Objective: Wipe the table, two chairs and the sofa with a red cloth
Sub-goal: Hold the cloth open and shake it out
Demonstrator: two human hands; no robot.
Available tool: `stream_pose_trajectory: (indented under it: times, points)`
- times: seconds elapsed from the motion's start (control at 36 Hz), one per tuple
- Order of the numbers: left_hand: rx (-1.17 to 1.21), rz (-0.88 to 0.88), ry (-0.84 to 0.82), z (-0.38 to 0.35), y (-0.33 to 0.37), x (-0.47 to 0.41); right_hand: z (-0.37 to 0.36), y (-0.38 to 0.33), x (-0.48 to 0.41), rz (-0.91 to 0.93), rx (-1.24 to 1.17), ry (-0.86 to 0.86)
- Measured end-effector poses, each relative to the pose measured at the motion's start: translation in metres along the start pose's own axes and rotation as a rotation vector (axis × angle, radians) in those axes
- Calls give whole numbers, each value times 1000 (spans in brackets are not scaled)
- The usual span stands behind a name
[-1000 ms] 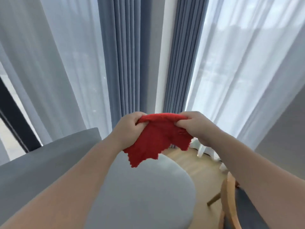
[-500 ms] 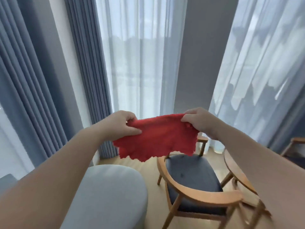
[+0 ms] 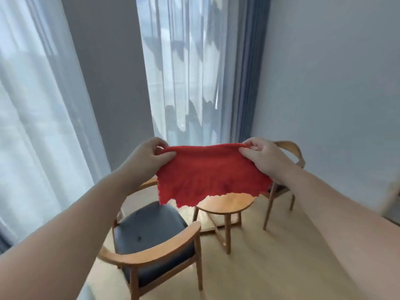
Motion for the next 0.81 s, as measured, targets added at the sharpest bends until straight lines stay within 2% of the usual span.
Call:
stream_pose_trajectory:
  times: [0.14,0.33,0.44,0.56,0.69,0.81]
  points:
    - [179,-18,-73,-114,47,-48,121,59,42,-56,11,172]
    - [371,-9,-326,-283,118,-107,260,134,112,-207,-101,282]
    - [373,-31,-427,-371,158,-140,330,181,147,-340,55,357]
    - [310,-71,-525,-450,188,-171,394,218,170,-396,190,516]
    - [250,-97,-674,-530,212,-212,460,262,185,-464,193,678]
    - [200,-127,-767,-583,222,-261,508,296,176,-492,158,717]
Point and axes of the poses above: each hand's wrist, its own x-axis away from the middle knuckle, its own z-axis out of the back of the hand, y = z × x, the point moved 7 cm from there along -x, towards the middle knuckle, and after that the axes turned 11 degrees about -y, right-handed, at the moved point
